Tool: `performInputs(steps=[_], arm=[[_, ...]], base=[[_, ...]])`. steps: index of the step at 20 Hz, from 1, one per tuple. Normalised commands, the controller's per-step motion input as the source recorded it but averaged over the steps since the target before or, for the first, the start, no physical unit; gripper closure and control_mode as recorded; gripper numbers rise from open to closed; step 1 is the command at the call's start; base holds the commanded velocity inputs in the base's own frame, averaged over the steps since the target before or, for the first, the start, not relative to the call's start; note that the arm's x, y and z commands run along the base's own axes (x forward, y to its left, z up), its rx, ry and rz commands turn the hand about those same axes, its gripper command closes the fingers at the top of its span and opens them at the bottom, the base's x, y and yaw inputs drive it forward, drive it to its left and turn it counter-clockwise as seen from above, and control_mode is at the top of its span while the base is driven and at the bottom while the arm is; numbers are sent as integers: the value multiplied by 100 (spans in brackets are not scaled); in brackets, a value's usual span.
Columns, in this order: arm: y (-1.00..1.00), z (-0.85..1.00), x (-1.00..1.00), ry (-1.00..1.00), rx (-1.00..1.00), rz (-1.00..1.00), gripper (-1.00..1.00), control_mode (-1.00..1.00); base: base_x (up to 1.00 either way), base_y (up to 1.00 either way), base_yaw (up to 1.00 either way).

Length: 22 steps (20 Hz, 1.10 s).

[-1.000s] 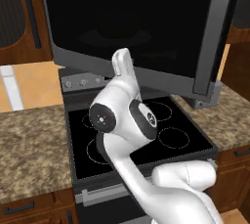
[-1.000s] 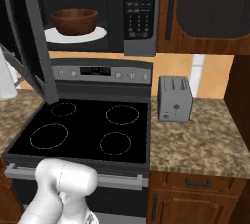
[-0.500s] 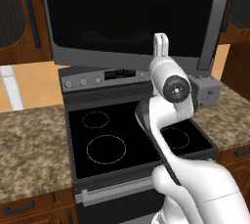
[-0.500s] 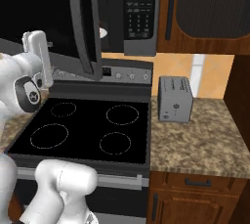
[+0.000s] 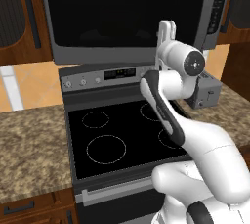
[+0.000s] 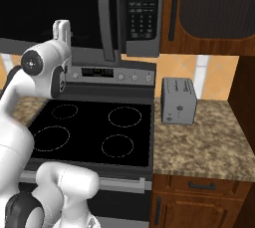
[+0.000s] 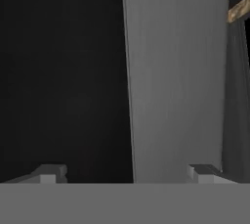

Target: Pick the onion from the sink and place it in the bowl. Then pick the bowl and place it in the microwave. Then close the microwave door and press the start button.

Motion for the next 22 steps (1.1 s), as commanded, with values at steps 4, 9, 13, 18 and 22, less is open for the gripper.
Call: performInputs(steps=[4,9,13,18,22], arm=[[8,0,76,14,0,10,-100,-100],[4,0,77,15,0,16,-100,-100],[10,-21,62,14,0,17,-100,-100],[7,-30,37,10,0,18,-100,-100],[-4,-9,-91,-8,0,31,-100,-100]], base=[[0,0,0],[0,0,0],[0,0,0],[0,0,0],[0,0,0]])
